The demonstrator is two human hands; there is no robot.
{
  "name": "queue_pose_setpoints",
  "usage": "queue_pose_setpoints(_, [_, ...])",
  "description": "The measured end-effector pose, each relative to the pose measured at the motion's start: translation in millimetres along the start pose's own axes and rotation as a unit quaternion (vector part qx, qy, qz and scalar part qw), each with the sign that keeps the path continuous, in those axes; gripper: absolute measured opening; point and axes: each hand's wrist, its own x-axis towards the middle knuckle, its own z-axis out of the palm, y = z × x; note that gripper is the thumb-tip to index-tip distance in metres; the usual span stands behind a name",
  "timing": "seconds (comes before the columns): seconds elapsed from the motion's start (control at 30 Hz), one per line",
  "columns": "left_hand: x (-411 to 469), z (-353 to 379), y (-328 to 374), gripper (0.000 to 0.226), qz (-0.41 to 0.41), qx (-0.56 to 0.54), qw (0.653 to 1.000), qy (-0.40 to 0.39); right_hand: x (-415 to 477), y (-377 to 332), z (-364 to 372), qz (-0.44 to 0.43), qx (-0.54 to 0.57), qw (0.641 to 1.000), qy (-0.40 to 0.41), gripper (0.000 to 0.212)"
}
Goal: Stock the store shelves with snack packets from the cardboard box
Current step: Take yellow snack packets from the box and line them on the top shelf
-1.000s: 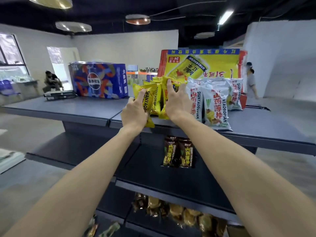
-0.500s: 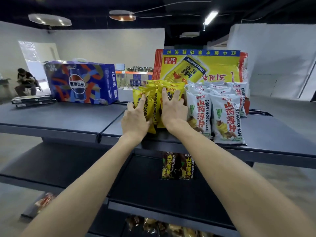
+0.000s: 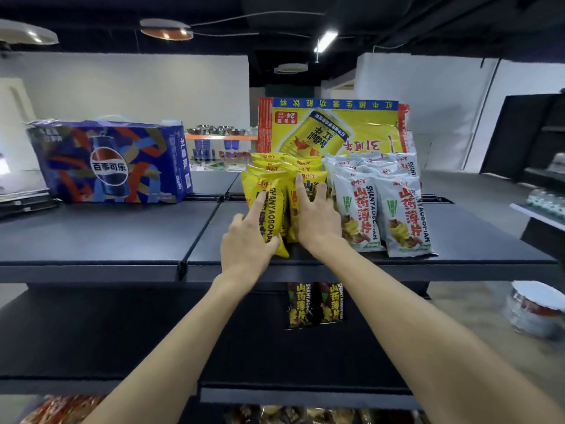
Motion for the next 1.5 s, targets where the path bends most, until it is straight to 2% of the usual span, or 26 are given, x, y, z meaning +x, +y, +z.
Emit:
queue_pose_setpoints(0.17, [-1.2,-2.3,6.0,0.08,0.018,-0.021,0.999,0.046,-10.5,2.3,4.9,-0.007,0.019,1.0,0.017,0.101])
queue_pose_setpoints(0.37, [2.6,9.7,10.1,0.081,-0.005,0.031,0.999,0.023,-12.6,4.6,5.3,-0.013,0.001,1.0,0.001,0.113])
queue_pose_setpoints(0.5, [5.3,11.2,13.2,0.084,-0.016,0.059,0.998,0.017,-9.0,6.2,4.6,-0.006,-0.011,1.0,-0.008,0.113])
queue_pose_setpoints(0.63, [-5.2,13.1,9.5,0.086,-0.006,0.042,0.999,0.0,-12.6,4.0,3.7,-0.004,-0.012,1.0,-0.018,0.101])
queue_pose_setpoints(0.8, [-19.5,7.4,16.0,0.076,-0.01,-0.073,0.997,-0.017,-26.8,-0.2,-3.3,-0.008,-0.002,0.999,-0.049,0.087])
queue_pose_setpoints(0.93, [-33.1,-2.5,16.9,0.06,0.018,-0.043,0.999,-0.012,-34.3,2.0,-12.2,-0.015,-0.013,0.999,-0.047,0.082])
queue_pose_setpoints(1.17, [-35.6,-18.3,17.4,0.05,0.057,-0.001,0.998,-0.021,-38.1,6.5,-37.8,-0.03,0.007,0.999,-0.024,0.063])
queue_pose_setpoints(1.27, [-40.2,-16.6,21.8,0.049,0.08,0.009,0.996,-0.032,-49.6,11.5,-44.7,-0.036,-0.017,0.999,-0.037,0.062])
queue_pose_setpoints(1.4, [-39.0,-4.1,40.7,0.049,0.13,-0.006,0.991,-0.04,-69.9,40.5,-65.0,-0.031,-0.043,0.998,-0.041,0.05])
queue_pose_setpoints(1.5, [-37.5,1.7,72.8,0.04,0.162,-0.013,0.986,-0.049,-85.2,80.5,-86.4,0.001,-0.065,0.997,-0.05,0.046])
